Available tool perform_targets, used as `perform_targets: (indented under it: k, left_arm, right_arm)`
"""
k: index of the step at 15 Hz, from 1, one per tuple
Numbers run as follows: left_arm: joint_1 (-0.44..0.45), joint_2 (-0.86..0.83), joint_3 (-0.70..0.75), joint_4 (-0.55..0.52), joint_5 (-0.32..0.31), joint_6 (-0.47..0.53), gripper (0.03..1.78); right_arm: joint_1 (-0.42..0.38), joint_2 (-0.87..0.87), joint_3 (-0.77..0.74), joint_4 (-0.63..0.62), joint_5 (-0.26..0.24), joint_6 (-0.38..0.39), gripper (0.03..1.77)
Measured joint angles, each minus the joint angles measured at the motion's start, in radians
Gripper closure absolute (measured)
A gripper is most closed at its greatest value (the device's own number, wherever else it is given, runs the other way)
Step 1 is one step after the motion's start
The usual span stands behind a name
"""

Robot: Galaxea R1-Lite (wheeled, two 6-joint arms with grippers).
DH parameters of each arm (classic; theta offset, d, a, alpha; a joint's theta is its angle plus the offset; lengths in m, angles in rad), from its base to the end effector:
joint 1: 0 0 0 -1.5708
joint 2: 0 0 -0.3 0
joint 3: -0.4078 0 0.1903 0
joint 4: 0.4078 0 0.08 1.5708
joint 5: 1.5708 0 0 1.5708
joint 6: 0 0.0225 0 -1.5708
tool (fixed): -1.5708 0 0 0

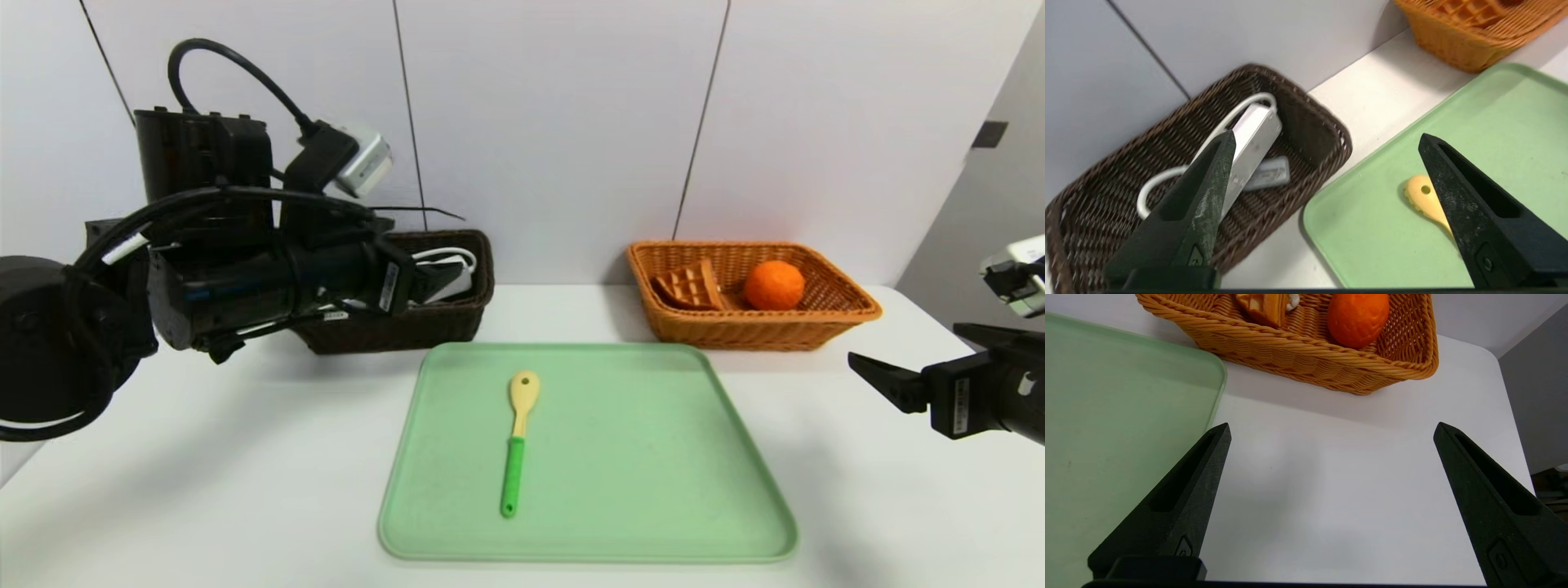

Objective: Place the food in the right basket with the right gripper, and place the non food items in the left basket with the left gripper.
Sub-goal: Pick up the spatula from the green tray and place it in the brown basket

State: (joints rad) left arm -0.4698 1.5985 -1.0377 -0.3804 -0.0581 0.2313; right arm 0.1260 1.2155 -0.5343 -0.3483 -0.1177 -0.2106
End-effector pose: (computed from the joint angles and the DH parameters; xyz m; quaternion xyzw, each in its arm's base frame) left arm 0.2644 -0.1357 0.2525 0.1292 0.0576 -0.2683 0.9529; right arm 0.1745 0.0194 0.1964 -0.1237 0.1631 0.0214 0.9786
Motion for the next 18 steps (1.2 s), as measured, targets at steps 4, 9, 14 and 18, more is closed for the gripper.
perform_targets:
  k: [4, 9, 14, 18]
  left_arm:
    - [-0.149, -0.046, -0.005, 0.241, 0.286, -0.109, 0.17]
    - [-0.198, -0.075, -0.237, 0.773, 0.302, -0.303, 0.14]
    - [-0.306, -0.01, -0.363, 1.002, 0.261, -0.563, 0.13]
    - [-0.373, 0.037, -0.372, 0.997, 0.266, -0.618, 0.12]
  right_arm:
    - [0.0, 0.0, 0.023, 0.0, 0.0, -0.004, 0.09]
    - [0.001, -0.003, 0.059, 0.0, 0.0, -0.01, 0.09]
    - [0.0, -0.011, 0.077, 0.0, 0.0, -0.011, 0.09]
    - [-0.001, -0.02, 0.092, -0.001, 0.0, -0.013, 0.09]
